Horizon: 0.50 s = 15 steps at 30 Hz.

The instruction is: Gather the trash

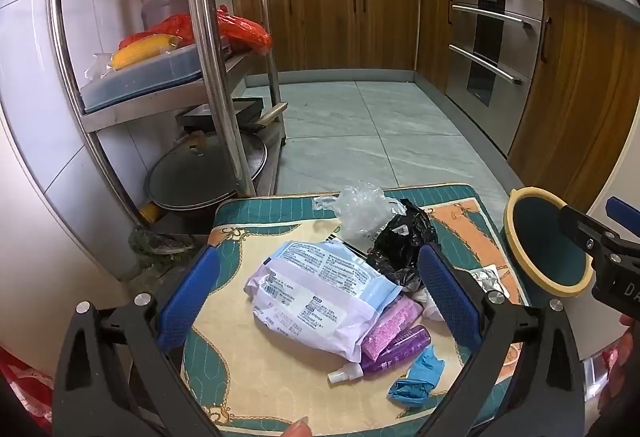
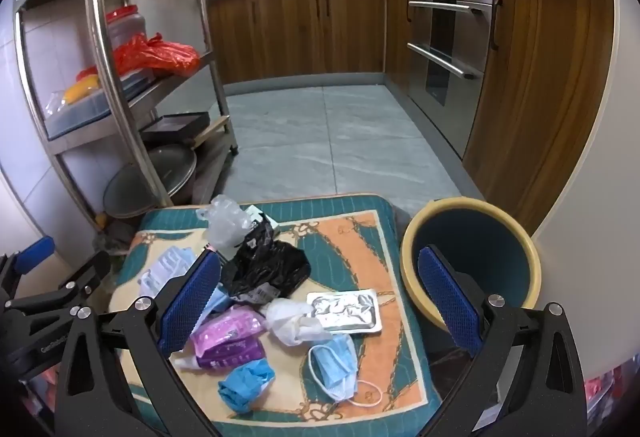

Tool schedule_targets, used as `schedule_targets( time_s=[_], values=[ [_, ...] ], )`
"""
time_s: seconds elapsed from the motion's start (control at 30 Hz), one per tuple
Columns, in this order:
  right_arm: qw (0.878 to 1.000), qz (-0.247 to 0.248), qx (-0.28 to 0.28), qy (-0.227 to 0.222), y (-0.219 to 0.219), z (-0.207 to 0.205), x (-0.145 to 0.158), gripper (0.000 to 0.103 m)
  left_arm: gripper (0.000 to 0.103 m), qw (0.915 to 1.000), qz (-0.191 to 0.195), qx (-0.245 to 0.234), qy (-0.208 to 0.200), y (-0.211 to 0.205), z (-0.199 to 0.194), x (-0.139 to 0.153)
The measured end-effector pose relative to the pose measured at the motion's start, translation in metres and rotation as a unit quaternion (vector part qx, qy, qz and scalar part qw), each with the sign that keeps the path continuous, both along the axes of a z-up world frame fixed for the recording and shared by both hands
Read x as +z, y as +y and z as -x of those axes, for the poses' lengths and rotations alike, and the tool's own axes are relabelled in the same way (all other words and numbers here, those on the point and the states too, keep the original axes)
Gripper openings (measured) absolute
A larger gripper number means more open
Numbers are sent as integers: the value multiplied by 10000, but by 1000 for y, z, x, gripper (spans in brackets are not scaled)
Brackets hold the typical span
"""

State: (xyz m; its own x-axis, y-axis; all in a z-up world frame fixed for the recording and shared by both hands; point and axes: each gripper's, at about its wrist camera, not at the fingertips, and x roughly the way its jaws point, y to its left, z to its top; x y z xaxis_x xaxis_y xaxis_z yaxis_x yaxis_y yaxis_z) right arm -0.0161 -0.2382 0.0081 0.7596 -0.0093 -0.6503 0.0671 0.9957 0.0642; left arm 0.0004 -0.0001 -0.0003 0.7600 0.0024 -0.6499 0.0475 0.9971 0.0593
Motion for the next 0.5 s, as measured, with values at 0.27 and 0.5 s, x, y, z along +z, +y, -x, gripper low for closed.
schedule_targets(
  time_s=[0.27, 0.5],
  values=[
    [10000, 18, 0, -2, 1, 1, 4, 99, 98, 10000, 16, 11, -18, 0, 1, 0],
    [10000, 19, -3, 6, 1, 1, 3, 99, 98, 10000, 41, 15, 3, 0, 0, 1]
  ],
)
